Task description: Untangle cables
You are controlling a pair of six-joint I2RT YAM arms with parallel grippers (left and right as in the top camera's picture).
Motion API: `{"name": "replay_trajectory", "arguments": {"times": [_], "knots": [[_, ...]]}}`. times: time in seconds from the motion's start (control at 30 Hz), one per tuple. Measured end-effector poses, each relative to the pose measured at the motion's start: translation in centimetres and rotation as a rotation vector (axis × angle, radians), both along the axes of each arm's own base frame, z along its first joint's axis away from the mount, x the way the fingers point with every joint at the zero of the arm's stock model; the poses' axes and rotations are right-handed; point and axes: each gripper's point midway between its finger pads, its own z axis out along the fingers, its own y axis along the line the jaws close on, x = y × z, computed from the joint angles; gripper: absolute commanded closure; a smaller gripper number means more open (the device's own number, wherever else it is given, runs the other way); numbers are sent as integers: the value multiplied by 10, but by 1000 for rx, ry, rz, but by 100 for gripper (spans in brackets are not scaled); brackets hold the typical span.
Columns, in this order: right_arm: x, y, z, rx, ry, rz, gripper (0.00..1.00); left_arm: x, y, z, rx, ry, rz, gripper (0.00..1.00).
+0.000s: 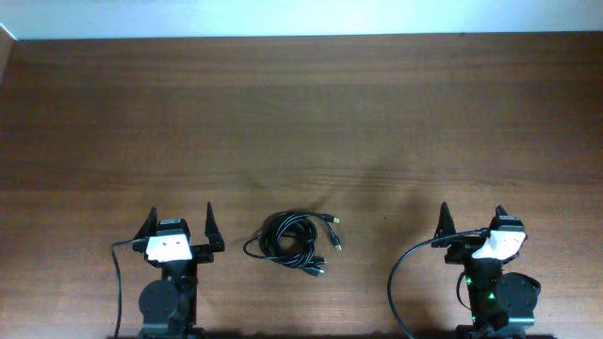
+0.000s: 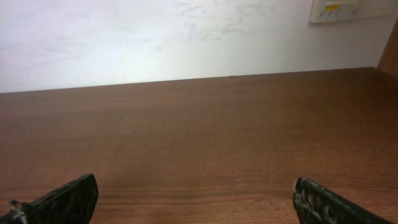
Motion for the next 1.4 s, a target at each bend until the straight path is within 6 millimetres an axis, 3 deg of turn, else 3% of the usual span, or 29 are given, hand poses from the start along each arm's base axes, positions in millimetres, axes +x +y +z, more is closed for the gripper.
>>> {"name": "replay_trajectory", "arguments": {"times": [0.37, 0.7, 0.9, 1.03, 1.07, 1.17, 1.33, 1.4], "knots": [[0, 0, 0, 1, 0, 0, 1, 0, -3, -1, -10, 4, -18, 1], [0, 0, 0, 0, 0, 0, 1, -6, -9, -9, -12, 108, -51, 1], [0, 0, 0, 0, 0, 0, 1, -13, -9, 16, 69, 186, -69, 1], [0, 0, 0, 1, 0, 0, 1, -14, -19, 35, 90, 326, -137, 1], [0, 0, 0, 0, -1, 0, 1, -9, -23, 51, 95, 341, -161, 1], [0, 0, 0, 1, 0, -1, 1, -8, -38, 59, 77, 462, -258, 1], [0, 0, 0, 0, -1, 0, 1, 5, -59, 44, 38, 716, -394, 1], [0, 0, 0, 1, -1, -1, 1, 7, -70, 19, 9, 837, -459, 1]]}}
